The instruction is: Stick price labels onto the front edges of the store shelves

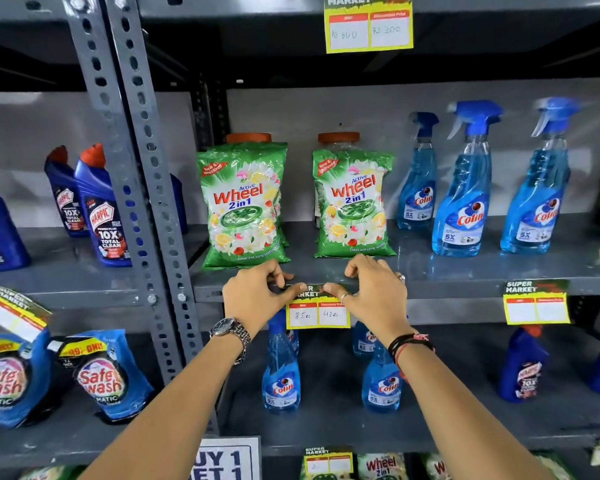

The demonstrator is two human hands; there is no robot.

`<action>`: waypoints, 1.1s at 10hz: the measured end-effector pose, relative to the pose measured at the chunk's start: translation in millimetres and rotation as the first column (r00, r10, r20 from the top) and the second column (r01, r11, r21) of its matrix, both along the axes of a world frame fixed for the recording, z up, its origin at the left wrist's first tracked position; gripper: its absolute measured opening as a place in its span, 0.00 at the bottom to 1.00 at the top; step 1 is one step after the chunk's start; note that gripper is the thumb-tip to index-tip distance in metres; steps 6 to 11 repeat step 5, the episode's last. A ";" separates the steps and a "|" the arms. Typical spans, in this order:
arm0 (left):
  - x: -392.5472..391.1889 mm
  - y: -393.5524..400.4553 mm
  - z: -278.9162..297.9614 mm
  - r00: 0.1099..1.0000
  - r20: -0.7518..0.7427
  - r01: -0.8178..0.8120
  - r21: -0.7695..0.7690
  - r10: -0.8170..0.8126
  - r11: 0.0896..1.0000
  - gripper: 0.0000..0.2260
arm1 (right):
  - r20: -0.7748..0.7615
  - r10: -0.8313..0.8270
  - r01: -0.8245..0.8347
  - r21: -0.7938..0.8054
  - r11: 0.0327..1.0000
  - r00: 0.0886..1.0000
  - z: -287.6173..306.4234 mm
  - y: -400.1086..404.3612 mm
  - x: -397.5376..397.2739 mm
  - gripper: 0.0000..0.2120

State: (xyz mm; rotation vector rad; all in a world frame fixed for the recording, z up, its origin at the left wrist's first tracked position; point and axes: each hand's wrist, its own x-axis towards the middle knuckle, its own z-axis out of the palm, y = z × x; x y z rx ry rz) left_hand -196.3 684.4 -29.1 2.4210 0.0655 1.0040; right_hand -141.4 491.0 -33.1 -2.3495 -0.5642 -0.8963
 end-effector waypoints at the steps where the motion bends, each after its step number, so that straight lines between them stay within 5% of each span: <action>1: -6.4 -0.3 21.0 0.998 0.051 0.029 0.017 -0.030 0.999 0.18 | 0.025 0.059 -0.060 0.041 0.997 0.998 27.1 -11.0 -7.6 0.14; 3: 13.0 7.7 20.1 0.995 -0.002 0.096 0.089 -0.096 0.991 0.11 | -0.045 0.086 -0.084 0.051 0.995 0.995 35.5 -24.3 7.5 0.05; 5: 16.1 14.5 14.4 0.981 -0.113 0.164 0.078 -0.155 0.983 0.12 | -0.154 0.203 -0.175 0.179 0.968 0.967 26.0 -34.5 15.5 0.06; 11: 16.1 14.5 14.4 0.981 -0.113 0.164 0.078 -0.155 0.983 0.12 | -0.154 0.203 -0.175 0.179 0.968 0.967 26.0 -34.5 15.5 0.06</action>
